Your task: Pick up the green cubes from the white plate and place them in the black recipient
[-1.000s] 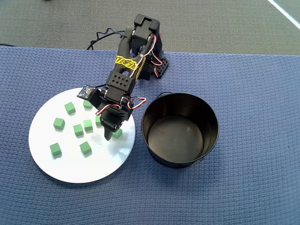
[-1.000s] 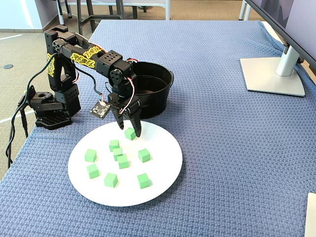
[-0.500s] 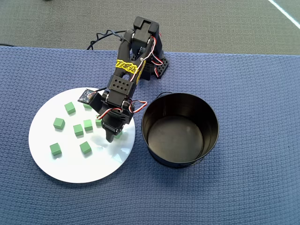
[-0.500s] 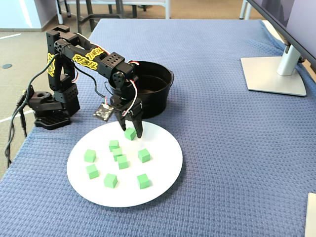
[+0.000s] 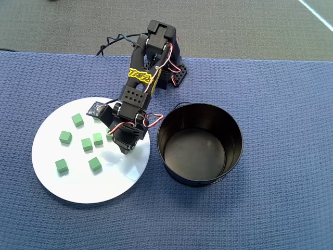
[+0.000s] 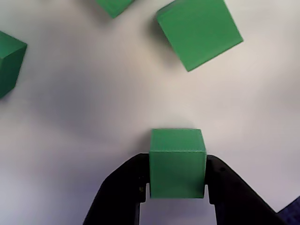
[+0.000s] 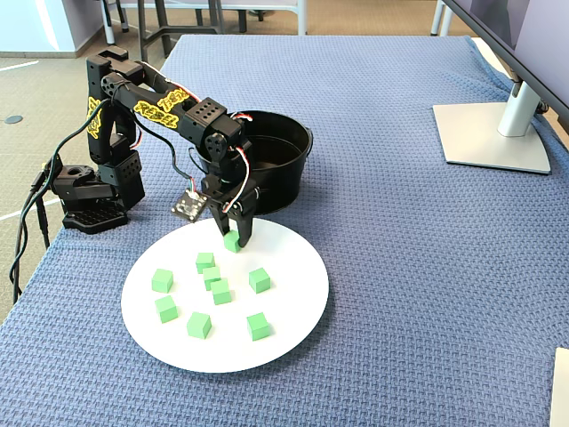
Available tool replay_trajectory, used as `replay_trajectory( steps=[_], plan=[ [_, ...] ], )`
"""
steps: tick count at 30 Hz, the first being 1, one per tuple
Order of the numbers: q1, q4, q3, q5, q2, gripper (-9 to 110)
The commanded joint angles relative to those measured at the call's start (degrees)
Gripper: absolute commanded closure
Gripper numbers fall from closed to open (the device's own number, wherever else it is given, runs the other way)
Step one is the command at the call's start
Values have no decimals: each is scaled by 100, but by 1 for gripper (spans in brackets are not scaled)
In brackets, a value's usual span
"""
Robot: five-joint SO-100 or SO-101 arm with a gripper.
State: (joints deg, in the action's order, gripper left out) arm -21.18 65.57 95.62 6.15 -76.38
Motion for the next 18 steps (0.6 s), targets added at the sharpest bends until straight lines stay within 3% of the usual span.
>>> replay_trajectory(
  steps=[1,8,13,18],
  plan=[
    [-272,1151,-1178,281,-721,102],
    [-387,3357,-3384,158,-1362,102],
    [211,3190,-3270,246,-2030,102],
    [1600,2399,-2197,686,-2716,102]
  ],
)
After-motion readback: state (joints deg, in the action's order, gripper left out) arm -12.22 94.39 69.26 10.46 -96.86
